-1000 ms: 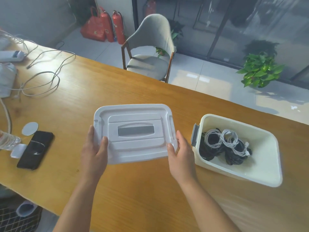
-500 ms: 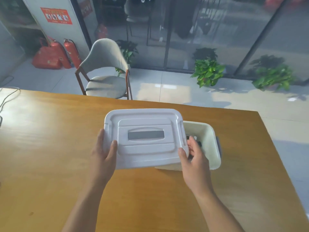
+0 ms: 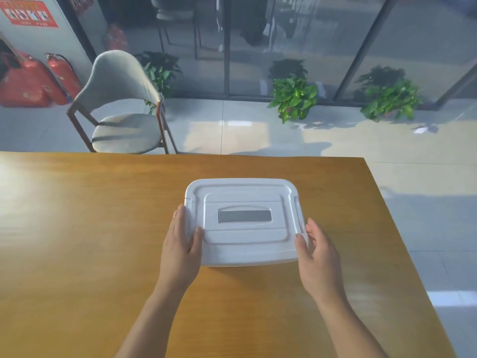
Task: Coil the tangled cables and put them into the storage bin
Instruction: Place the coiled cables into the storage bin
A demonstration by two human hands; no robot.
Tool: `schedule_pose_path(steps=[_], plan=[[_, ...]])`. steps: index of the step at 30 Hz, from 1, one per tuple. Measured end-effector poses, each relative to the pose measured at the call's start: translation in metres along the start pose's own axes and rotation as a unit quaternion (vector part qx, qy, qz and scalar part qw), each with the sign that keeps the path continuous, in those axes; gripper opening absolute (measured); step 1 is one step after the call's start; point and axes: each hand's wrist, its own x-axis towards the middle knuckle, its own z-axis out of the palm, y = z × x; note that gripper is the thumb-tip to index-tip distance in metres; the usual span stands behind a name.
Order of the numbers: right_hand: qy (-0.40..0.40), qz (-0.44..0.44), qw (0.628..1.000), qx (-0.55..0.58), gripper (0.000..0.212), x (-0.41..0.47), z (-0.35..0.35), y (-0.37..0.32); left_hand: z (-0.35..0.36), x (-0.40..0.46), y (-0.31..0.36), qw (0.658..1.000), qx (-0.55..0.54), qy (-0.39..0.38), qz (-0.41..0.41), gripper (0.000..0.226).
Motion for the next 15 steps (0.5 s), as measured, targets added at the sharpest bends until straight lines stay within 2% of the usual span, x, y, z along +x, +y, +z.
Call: schedule_pose_path(steps=[10,15], plan=[[-0.003,-0.04,0.998,-0.04,0.044,0.025,0.021,0.014,0.01,0.011,-0.015,0.998,0.06,0.013,0.001,0.059],[-0.034,-0.076,0.995,-0.058,0.051,0.039,0.035,0.011,0.01,0.012,-0.022,0.999,0.049,0.007,0.003,0.058]])
